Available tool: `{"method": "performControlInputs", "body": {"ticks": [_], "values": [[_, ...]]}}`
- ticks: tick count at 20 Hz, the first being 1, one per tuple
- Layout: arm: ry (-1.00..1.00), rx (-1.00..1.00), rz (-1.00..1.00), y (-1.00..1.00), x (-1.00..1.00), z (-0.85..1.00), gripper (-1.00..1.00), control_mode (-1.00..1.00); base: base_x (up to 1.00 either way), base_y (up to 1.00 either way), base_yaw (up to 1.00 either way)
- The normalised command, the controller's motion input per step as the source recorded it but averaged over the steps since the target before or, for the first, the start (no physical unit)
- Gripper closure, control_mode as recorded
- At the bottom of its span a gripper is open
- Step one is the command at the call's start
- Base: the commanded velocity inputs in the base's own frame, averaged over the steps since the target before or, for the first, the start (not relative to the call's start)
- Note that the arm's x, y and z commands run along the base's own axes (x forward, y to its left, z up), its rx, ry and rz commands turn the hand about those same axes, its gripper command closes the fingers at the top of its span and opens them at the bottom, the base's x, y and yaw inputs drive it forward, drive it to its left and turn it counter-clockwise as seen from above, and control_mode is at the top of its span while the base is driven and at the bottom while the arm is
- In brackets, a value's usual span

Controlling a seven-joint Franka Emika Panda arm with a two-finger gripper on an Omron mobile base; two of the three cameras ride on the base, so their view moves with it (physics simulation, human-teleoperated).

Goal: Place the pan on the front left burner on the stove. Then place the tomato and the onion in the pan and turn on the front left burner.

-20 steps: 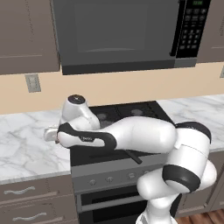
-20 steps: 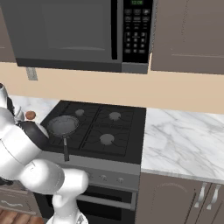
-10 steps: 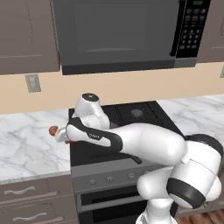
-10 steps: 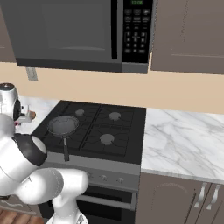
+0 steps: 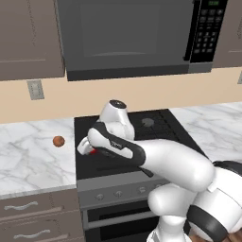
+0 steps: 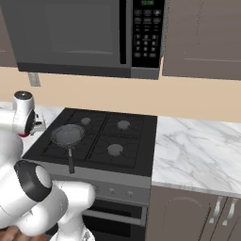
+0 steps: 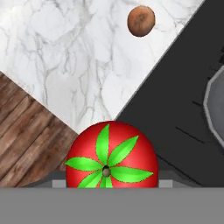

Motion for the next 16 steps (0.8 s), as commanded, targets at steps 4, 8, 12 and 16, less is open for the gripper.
{"method": "performControlInputs", "body": {"ticks": [4, 8, 12, 16], "values": [[-0.07, 0.0, 0.14, -0.36, 0.06, 0.0, 1.0, -1.0, 0.0, 0.0, 0.0], [-0.01, 0.0, 0.01, -0.11, 0.09, 0.1, 1.0, -1.0, 0.0, 0.0, 0.0], [0.0, 0.0, 0.0, -0.06, 0.11, 0.24, 1.0, -1.0, 0.0, 0.0, 0.0], [0.0, 0.0, 0.0, -0.01, 0.01, 0.37, 1.0, -1.0, 0.0, 0.0, 0.0]]}}
